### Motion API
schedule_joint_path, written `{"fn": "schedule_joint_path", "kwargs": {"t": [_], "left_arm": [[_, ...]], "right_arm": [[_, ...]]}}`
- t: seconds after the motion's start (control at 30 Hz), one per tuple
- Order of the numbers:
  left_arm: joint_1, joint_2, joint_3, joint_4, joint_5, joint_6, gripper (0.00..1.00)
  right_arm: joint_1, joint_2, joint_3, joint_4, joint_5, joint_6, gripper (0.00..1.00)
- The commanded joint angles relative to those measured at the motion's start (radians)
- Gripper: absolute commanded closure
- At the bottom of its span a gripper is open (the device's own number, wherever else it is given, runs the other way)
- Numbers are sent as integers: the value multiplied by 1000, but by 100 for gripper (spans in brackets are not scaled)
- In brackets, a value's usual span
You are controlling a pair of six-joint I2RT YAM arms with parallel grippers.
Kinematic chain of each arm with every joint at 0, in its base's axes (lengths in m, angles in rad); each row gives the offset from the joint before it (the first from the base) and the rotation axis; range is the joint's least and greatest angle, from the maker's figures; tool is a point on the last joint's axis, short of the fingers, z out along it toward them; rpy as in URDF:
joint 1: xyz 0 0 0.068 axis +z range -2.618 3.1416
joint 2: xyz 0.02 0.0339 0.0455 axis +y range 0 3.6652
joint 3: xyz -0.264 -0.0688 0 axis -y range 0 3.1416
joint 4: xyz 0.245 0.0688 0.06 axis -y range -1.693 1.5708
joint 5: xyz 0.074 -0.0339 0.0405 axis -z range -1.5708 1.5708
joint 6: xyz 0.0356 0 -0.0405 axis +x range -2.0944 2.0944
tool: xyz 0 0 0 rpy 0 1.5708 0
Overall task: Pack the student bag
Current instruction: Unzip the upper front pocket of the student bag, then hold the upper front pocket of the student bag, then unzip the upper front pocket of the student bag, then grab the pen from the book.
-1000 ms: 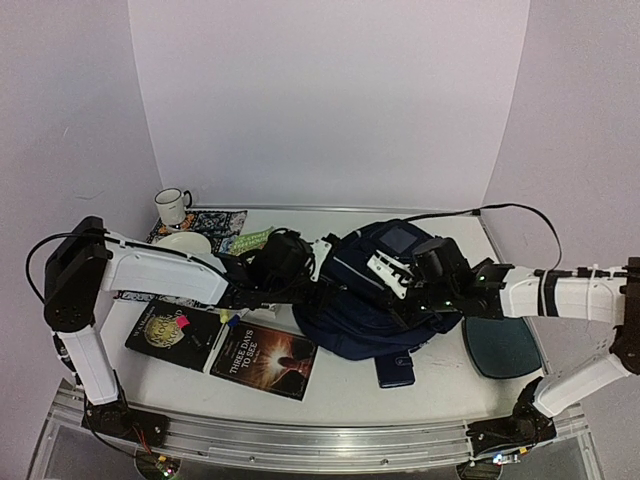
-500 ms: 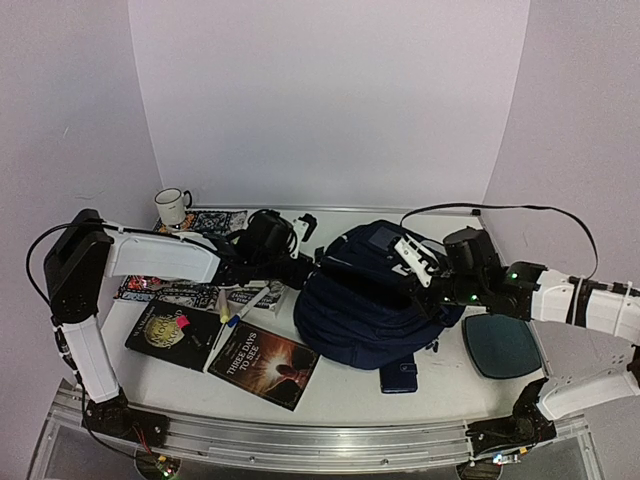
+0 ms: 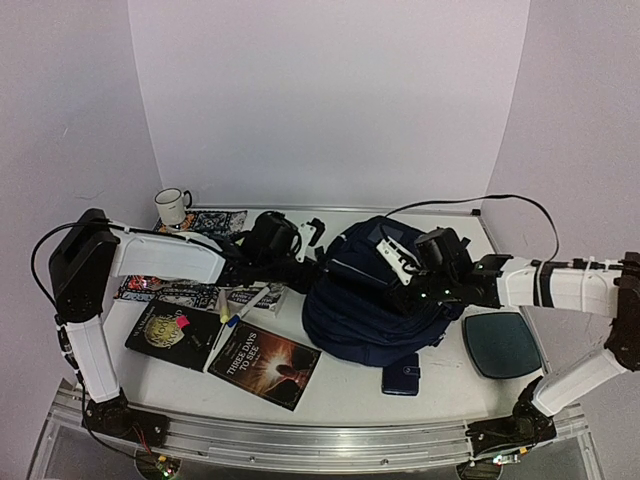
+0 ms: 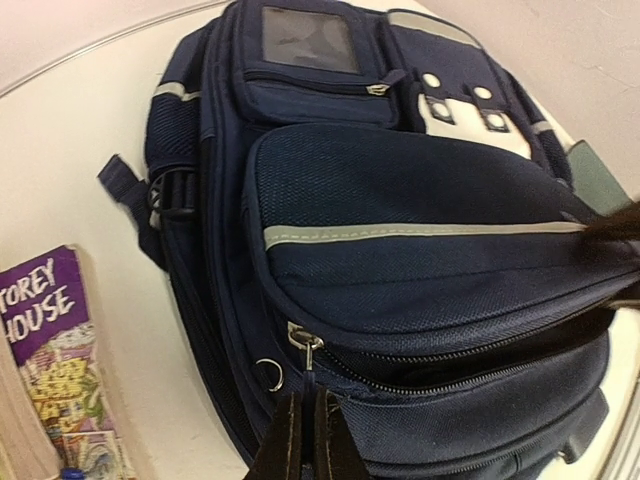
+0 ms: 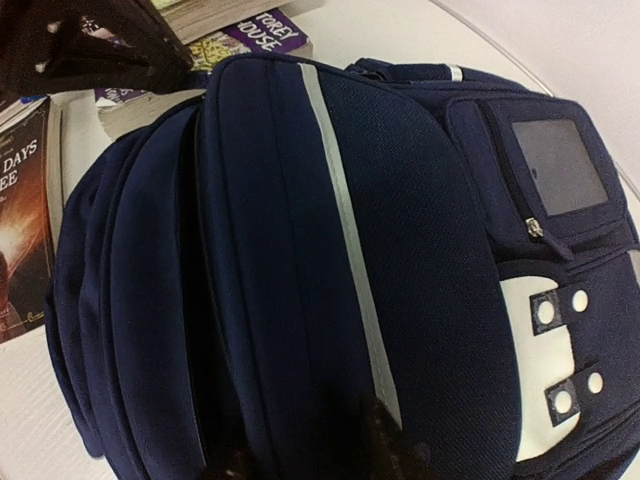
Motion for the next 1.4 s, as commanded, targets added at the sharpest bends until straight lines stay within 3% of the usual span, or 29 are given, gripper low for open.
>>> {"fn": "schedule_joint_path", "kwargs": {"t": [0.0,0.2,0.37,0.47,0.8,1.03,1.1,1.37], "left_arm": [[-36,-16,32,96,96,-25,100],[-43,-23,34,99,94,-16,100],[-34,-28,19,90,9,5,100],[2,-20,13,75,-3,1,100],[71,88,107,15,-61,46,100],[83,120,156,10,-81,71,100],[83,101,155,10,-92,70,95],[88,-45,99,-74,-187,69,56]], "right_arm": [[-7,70,75,31,23,27,61],[-7,134,135,41,32,24,58],[-7,123,155,31,37,21,90],[-7,75,176,-23,0,12,100],[-8,-85,211,-131,-72,10,100],[-9,-54,262,-133,-35,9,100],[-9,-36,277,-130,-34,2,100],[-9,37,355,-130,-2,-45,100]]}}
